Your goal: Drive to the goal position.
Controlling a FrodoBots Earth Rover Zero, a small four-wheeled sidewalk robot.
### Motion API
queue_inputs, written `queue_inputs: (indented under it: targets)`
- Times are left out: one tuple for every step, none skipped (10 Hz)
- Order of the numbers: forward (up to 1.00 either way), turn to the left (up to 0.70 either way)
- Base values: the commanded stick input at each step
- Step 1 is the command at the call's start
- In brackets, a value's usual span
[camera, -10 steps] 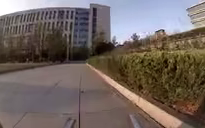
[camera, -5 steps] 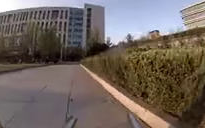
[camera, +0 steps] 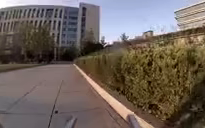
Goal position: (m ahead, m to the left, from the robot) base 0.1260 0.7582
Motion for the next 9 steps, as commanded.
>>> queue_inputs:
  targets:
    - [0.7, -0.14]
    - [0.7, -0.14]
    - [0.7, -0.14]
    - [0.7, -0.14]
    - [0.7, -0.14]
    - [0.27, -0.48]
    - [0.0, -0.7]
    - [0.0, -0.7]
    - [0.0, -0.7]
